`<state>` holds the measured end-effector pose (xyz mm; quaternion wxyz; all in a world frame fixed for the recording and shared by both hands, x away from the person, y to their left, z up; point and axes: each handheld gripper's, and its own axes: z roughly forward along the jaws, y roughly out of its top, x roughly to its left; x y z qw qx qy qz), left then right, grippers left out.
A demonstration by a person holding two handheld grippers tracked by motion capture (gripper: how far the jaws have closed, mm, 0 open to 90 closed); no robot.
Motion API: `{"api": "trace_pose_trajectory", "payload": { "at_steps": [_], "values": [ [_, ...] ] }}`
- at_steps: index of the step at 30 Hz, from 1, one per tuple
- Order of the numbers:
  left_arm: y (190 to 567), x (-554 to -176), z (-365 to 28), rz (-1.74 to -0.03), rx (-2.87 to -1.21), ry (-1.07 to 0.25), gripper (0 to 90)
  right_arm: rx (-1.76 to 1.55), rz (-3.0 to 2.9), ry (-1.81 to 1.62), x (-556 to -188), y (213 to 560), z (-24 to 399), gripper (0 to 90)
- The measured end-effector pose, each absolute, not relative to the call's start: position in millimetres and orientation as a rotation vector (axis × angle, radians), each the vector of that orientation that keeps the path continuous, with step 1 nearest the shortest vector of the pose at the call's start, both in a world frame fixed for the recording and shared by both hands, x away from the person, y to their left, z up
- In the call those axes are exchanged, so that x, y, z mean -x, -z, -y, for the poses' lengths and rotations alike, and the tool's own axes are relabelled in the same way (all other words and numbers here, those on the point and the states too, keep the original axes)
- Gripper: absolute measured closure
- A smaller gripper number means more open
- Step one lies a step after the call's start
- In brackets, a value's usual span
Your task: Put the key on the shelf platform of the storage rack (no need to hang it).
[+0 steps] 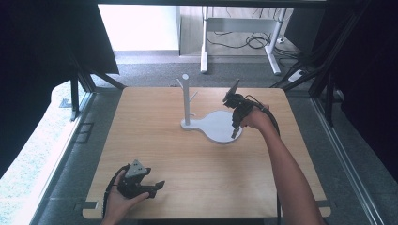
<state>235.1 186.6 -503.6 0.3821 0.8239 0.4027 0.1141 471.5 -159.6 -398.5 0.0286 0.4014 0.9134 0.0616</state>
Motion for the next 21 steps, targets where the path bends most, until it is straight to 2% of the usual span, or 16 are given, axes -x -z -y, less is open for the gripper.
{"api": "trace_pose_trajectory", "payload": {
  "at_steps": [21],
  "values": [
    [504, -235, -185, -1.018, -2.110, -0.292, 25.4, -1.262, -2.783, -0.251, -497, 410, 156, 90.0]
  ]
}}
